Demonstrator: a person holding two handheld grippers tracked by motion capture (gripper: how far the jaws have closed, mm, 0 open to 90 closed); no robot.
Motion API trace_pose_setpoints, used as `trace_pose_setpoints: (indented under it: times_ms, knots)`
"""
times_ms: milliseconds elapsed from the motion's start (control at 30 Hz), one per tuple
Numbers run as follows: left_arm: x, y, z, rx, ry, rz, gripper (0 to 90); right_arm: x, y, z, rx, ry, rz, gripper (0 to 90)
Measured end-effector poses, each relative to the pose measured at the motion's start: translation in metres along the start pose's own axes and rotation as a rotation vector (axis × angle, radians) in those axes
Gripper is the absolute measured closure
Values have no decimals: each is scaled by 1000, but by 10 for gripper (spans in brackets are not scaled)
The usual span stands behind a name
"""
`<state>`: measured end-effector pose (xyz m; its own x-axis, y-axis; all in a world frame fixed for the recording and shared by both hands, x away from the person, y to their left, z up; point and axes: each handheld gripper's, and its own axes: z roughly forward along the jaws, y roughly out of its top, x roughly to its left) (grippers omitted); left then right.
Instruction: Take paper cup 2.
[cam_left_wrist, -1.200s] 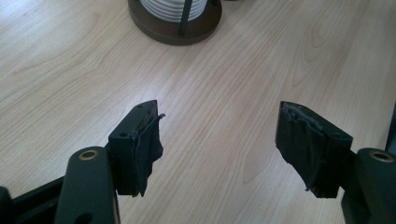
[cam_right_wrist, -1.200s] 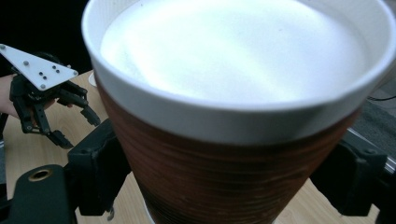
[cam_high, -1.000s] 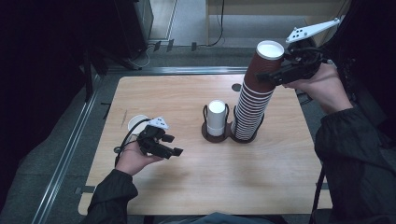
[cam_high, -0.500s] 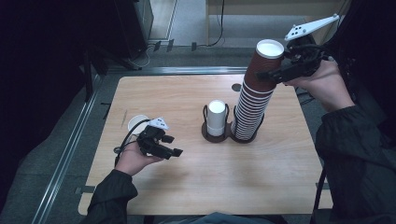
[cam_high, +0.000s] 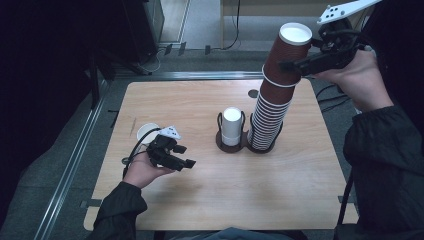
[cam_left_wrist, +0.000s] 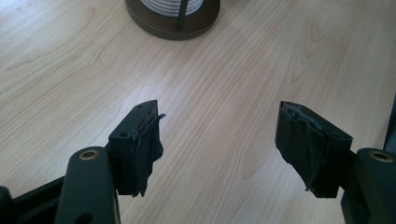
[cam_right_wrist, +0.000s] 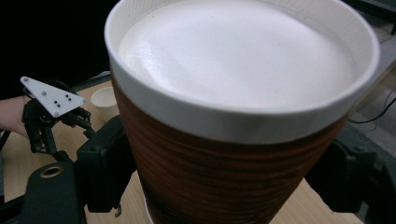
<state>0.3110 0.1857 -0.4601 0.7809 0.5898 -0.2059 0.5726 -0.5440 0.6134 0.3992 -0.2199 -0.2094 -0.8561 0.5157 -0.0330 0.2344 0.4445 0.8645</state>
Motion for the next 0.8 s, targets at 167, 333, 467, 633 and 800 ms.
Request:
trace_pose_setpoints:
  times_ms: [167,333,467,633,800]
  knots:
    - [1,0,-1,-13,-21,-4,305,8,16,-15,-21,-24,-35,186]
    - [2,0,-4,-40,-38,-11,301,20,29,-30,-48,-45,-88,186]
    - [1,0,-3,-42,-29,-7,298,31,37,-41,-74,-32,-111,185]
    - [-2,2,-7,-84,-41,22,305,50,38,-43,-59,6,-158,184]
    - [-3,2,-7,-93,-34,22,303,71,34,-36,-68,93,-162,184]
